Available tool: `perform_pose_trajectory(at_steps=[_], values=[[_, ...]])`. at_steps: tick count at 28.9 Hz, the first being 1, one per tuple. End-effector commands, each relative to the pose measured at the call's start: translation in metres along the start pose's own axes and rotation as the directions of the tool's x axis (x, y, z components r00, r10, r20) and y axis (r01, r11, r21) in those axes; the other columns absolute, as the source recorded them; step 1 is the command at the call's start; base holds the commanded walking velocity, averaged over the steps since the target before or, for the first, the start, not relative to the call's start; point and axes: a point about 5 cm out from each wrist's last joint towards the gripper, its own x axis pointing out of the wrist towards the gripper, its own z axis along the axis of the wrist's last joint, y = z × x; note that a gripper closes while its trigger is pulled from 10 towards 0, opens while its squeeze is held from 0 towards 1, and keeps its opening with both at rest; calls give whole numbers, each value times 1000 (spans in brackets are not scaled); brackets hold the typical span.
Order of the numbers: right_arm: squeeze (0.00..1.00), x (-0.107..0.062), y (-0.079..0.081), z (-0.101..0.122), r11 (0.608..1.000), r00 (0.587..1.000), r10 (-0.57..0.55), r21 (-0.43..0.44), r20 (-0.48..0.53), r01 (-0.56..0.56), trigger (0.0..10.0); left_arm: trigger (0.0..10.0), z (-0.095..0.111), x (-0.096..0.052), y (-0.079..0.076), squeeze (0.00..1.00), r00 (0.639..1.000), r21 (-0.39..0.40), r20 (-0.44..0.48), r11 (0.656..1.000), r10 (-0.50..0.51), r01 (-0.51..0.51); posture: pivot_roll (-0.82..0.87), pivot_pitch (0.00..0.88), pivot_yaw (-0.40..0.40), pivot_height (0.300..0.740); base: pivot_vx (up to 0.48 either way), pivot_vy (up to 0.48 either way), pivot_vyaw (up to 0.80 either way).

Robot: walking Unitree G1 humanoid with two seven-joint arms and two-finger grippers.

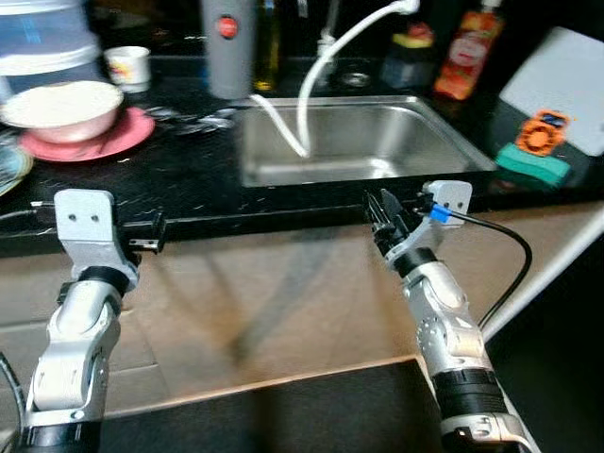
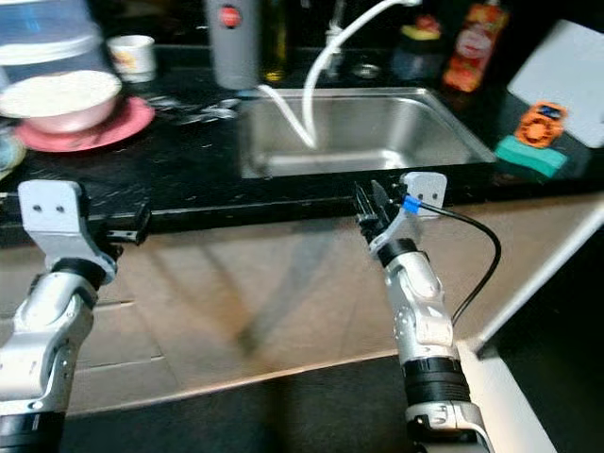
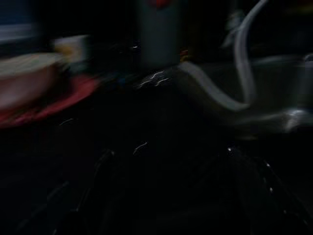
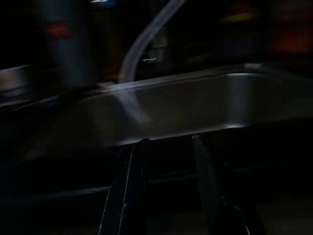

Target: Kitchen organization

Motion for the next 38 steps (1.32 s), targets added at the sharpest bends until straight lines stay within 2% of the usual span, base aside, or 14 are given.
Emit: perform_pose_trajectory(at_steps=[1, 38], values=[[0, 2, 6, 0, 1000, 1000, 18, 17, 11, -18, 10000, 10000, 1, -2, 6, 0, 1000, 9, 0, 1000, 16, -16, -13, 89, -41, 740, 401, 0, 0], [0, 11, 11, 0, 997, 997, 77, 19, 3, -77, 10000, 10000, 2, -2, 4, 0, 1000, 15, -12, 1000, 4, -4, -6, 98, -46, 740, 391, 0, 0]])
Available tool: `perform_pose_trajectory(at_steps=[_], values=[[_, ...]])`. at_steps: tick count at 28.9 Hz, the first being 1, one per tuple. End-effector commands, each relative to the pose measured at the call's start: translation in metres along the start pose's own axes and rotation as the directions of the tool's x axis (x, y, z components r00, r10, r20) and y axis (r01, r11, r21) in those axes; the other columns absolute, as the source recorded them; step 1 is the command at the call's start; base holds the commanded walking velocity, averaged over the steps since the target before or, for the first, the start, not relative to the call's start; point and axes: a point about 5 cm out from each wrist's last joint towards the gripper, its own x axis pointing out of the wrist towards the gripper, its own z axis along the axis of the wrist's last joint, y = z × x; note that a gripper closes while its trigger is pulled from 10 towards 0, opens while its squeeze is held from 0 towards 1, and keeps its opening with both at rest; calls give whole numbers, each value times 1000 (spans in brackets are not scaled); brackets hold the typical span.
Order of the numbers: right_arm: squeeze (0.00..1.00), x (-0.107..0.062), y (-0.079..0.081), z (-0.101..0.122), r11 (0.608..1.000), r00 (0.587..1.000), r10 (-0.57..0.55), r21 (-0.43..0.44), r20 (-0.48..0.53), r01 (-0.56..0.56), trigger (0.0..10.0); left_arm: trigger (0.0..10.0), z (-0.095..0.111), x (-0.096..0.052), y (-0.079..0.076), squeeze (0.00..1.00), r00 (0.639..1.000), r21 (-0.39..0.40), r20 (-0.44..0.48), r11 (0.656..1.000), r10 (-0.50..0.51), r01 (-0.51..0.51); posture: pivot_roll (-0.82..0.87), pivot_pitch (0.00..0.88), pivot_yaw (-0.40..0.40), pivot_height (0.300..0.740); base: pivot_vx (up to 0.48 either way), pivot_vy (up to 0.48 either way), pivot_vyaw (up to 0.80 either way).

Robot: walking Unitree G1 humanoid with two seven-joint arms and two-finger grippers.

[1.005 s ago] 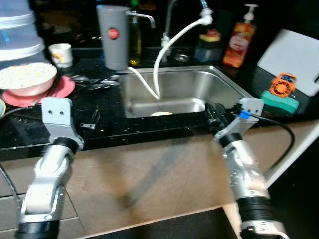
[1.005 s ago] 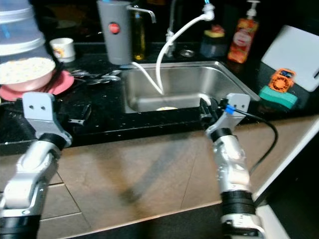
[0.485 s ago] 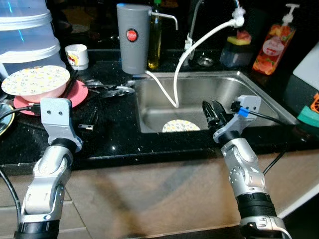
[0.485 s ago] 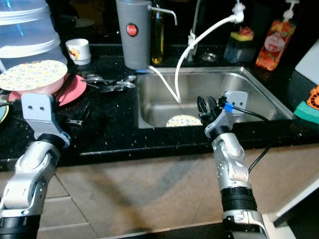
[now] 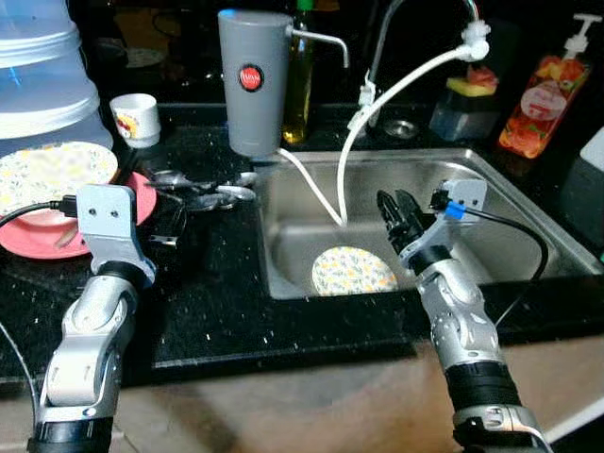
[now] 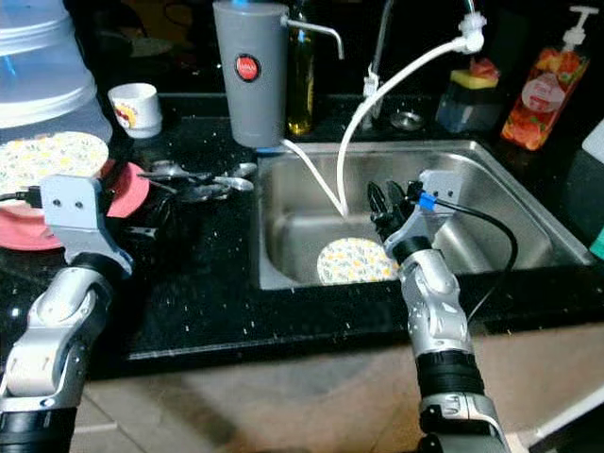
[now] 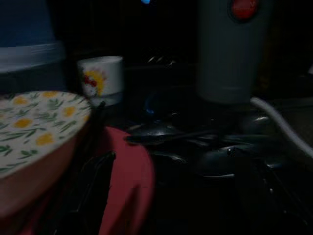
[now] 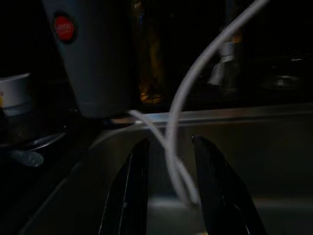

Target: Kitchen organization

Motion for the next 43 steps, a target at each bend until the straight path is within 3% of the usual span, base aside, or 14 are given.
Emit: perform_pose_trajectory(at_steps=[1, 21, 31, 43], values=[[0, -1, -2, -1, 1000, 1000, -7, 4, 0, 7, 10000, 10000, -5, -1, 0, 0, 999, 5, -31, 1000, -5, 5, -6, 98, -46, 740, 0, 0, 0], [0, 4, -1, 3, 1000, 1000, 14, -4, -13, -14, 10000, 10000, -3, 0, -17, 0, 997, -19, -39, 998, -59, 59, -9, 88, -45, 740, 0, 0, 0], [0, 13, 12, 14, 997, 997, 75, 8, 1, -75, 10000, 10000, 5, 2, -19, 0, 998, -23, -17, 998, -60, 60, -9, 80, -48, 740, 0, 0, 0], [0, 16, 16, 19, 995, 995, 95, 17, -14, -95, 10000, 10000, 19, 5, -24, 0, 998, -27, 9, 997, -67, 67, -8, 89, -54, 740, 0, 0, 167]])
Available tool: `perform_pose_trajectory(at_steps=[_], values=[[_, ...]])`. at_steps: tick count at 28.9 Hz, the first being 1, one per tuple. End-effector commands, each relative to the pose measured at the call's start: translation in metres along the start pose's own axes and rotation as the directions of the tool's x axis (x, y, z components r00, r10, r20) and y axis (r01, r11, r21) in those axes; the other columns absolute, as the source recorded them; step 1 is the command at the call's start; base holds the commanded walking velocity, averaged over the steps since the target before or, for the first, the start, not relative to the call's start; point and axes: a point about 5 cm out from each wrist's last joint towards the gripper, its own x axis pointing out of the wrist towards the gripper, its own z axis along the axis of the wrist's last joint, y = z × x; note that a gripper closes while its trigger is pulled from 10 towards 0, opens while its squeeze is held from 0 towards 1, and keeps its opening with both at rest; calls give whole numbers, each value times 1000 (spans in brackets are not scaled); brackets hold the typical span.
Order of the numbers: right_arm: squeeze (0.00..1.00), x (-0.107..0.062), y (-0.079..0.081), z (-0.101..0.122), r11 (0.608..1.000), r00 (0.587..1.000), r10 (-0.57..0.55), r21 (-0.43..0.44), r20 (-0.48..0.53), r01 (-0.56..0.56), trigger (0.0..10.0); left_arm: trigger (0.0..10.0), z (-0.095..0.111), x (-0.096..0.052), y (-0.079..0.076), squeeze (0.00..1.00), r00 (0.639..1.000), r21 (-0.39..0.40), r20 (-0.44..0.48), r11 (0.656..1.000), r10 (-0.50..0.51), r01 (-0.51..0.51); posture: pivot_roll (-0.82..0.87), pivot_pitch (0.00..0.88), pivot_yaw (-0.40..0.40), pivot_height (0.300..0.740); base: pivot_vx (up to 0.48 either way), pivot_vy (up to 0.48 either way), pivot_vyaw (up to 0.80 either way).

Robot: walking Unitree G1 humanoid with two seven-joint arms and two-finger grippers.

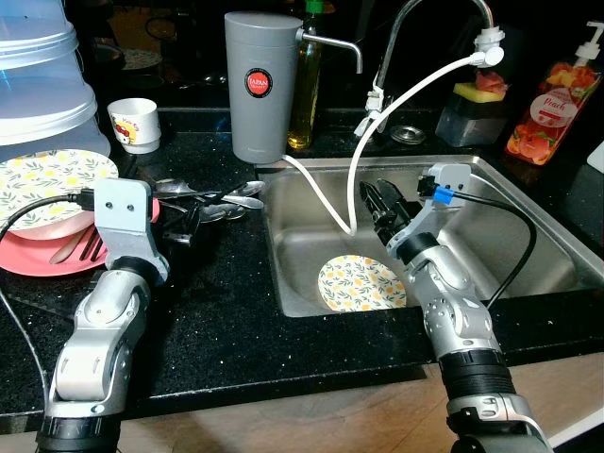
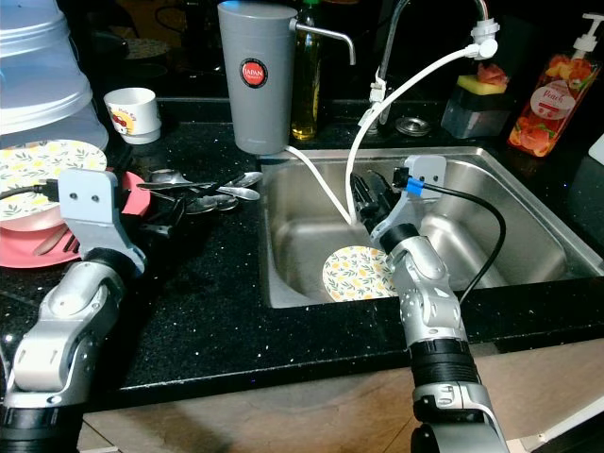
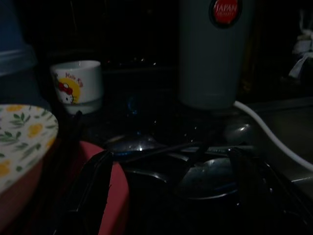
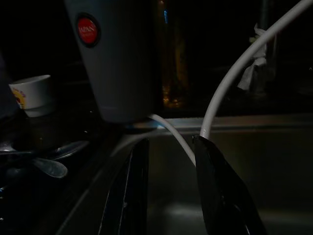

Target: Kitchen organization

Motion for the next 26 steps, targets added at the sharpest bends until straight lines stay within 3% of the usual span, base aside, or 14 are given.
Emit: perform_pose_trajectory(at_steps=[1, 4, 14, 21, 23, 26], values=[[0, 3, 5, 6, 1000, 1000, 24, -12, 11, -24, 10000, 10000, 5, 0, -5, 0, 1000, -8, 13, 1000, -17, 18, -7, 91, -55, 740, 0, 0, 800], [0, 3, 4, 6, 999, 1000, 16, 27, 14, -16, 10000, 10000, 8, 0, -9, 0, 999, -6, 11, 999, -37, 37, -7, 92, -56, 740, 0, 0, 0], [0, 3, 7, 6, 999, 999, 39, 19, 0, -39, 10000, 10000, 9, 0, -18, 0, 999, -23, -9, 999, -40, 40, -8, 95, -55, 740, 0, 0, 0], [0, 3, 7, 6, 999, 999, 43, 17, -5, -42, 10000, 10000, 8, 0, -18, 0, 999, -27, -23, 999, -36, 35, -8, 95, -55, 740, 0, -480, 0], [0, 3, 8, 6, 999, 999, 43, 17, -7, -43, 10000, 10000, 9, 0, -17, 0, 1000, -74, -19, 997, -19, 18, -7, 98, -54, 740, 0, 0, 0], [0, 3, 8, 6, 999, 999, 46, 16, -9, -45, 10000, 10000, 10, 0, -16, 0, 1000, -83, -21, 996, -12, 10, -7, 98, -54, 740, 0, 0, 0]])
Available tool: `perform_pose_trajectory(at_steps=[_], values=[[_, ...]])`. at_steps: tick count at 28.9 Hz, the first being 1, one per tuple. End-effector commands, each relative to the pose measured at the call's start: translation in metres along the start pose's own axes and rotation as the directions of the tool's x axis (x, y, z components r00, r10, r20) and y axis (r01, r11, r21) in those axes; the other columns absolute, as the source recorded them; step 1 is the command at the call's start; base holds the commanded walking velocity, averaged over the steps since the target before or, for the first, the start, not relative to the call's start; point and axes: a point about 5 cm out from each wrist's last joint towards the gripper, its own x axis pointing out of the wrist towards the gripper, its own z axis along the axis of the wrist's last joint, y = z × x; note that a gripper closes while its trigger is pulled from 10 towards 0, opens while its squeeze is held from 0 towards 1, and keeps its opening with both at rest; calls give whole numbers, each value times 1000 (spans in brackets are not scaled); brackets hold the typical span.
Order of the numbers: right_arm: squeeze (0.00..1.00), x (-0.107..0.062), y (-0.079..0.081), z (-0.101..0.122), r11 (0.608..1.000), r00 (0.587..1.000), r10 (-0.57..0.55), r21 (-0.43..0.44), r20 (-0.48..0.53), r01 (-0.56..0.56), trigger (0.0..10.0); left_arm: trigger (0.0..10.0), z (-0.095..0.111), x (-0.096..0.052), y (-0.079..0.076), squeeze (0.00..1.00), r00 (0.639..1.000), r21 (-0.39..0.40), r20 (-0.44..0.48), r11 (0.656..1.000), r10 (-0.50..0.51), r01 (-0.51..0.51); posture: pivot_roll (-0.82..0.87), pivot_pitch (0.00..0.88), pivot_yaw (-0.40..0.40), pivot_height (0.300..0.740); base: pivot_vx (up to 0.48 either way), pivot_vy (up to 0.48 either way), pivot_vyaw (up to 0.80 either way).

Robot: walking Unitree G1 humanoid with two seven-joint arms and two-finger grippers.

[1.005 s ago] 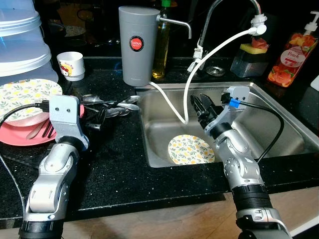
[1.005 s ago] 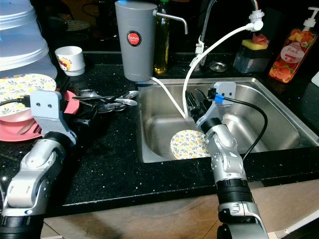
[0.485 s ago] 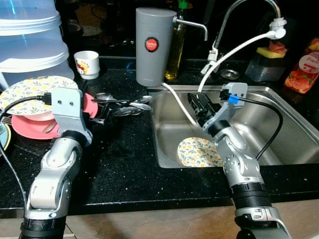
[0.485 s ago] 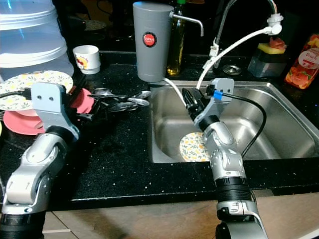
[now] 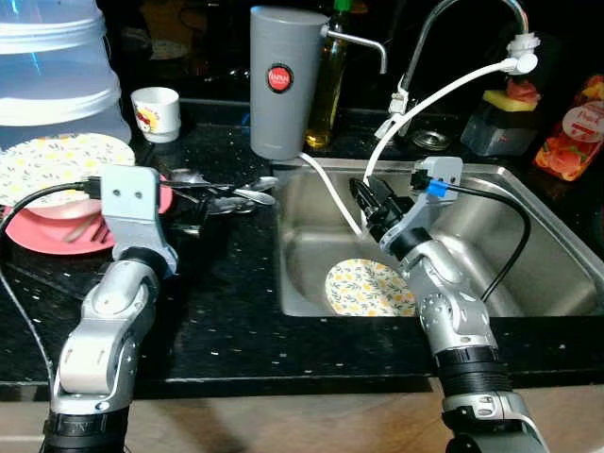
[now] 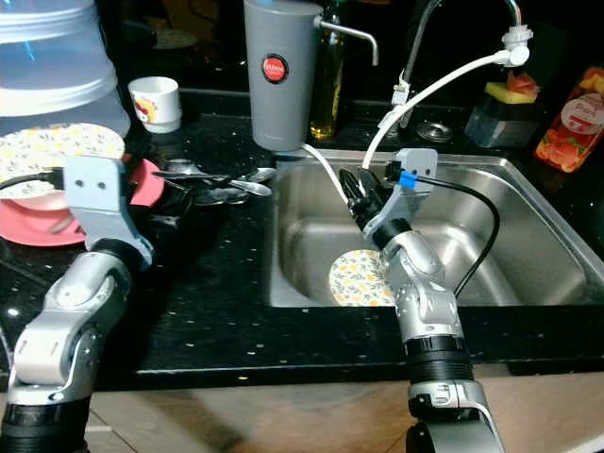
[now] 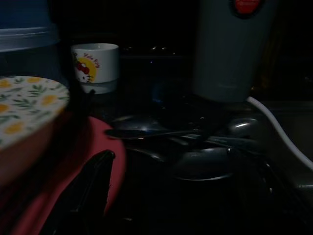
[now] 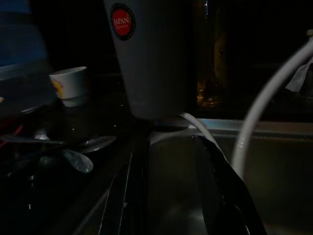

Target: Kitchen organization

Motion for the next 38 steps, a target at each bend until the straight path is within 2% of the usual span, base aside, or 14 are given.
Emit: perform_pose_trajectory(at_steps=[1, 14, 20, 22, 23, 24, 25, 30, 31, 32, 33, 35, 37, 38], values=[[0, -4, -6, 1, 1000, 1000, -16, 1, -2, 16, 10000, 10000, 5, 0, -7, 0, 1000, -15, 14, 1000, -23, 23, -7, 98, -54, 740, 0, 0, 0], [0, 0, -2, 2, 1000, 1000, 12, -6, -12, -12, 10000, 10000, 5, -2, -3, 0, 1000, -16, 3, 1000, 0, 0, -8, 99, -65, 740, 0, 0, 0], [0, 3, 0, 5, 999, 999, 31, -16, -27, -31, 10000, 10000, 13, 8, 0, 0, 998, 101, -65, 995, 15, -9, -10, 99, -72, 740, 0, 0, 0], [0, 4, 1, 6, 999, 999, 39, -18, -30, -40, 10000, 10000, 16, 12, -2, 0, 997, 97, -78, 995, 8, 0, -8, 98, -77, 740, 0, 0, 0], [0, 6, 3, 8, 998, 998, 53, -20, -33, -54, 10000, 10000, 20, 17, -6, 314, 996, 78, -91, 997, -8, 15, -9, 97, -77, 740, 0, 0, 0], [0, 6, 3, 8, 998, 998, 53, -20, -33, -54, 10000, 10000, 20, 17, -6, 314, 996, 78, -91, 997, -8, 15, -9, 97, -77, 740, 0, 0, 0], [0, 8, 4, 9, 997, 997, 66, -24, -36, -66, 10000, 10000, 22, 22, -8, 1000, 995, 65, -97, 998, -21, 27, -11, 95, -78, 740, 0, 0, 0], [0, 12, 9, 13, 995, 994, 98, -31, -42, -99, 10000, 10000, 20, 33, -15, 1000, 986, 86, -159, 994, -56, 71, -13, 93, -78, 740, 0, 0, 0], [0, 13, 10, 14, 994, 993, 105, -32, -48, -107, 10000, 10000, 19, 35, -17, 1000, 980, 120, -182, 988, -78, 101, -18, 93, -77, 740, 0, 0, 0], [0, 13, 11, 14, 992, 991, 119, -38, -61, -121, 10000, 10000, 16, 38, -15, 1000, 966, 258, -244, 955, -84, 148, -21, 93, -74, 740, 0, 0, 0], [0, 13, 11, 14, 992, 991, 119, -38, -61, -121, 10000, 10000, 16, 38, -15, 1000, 966, 258, -244, 955, -84, 148, -21, 93, -74, 740, 0, 0, 0], [0, 13, 11, 14, 990, 988, 134, -43, -74, -138, 10000, 10000, 12, 38, -7, 1000, 951, 398, -306, 903, -36, 162, -21, 93, -73, 740, 0, 0, 0], [0, 11, 12, 13, 985, 981, 162, -47, -107, -168, 10000, 10000, 14, 37, 1, 922, 943, 468, -333, 872, 24, 143, -22, 91, -73, 740, 0, 0, 0], [0, 10, 13, 11, 976, 964, 203, -51, -170, -214, 10000, 10000, 15, 37, 7, 0, 939, 492, -340, 861, 53, 129, -21, 91, -75, 740, 0, 0, 0]])
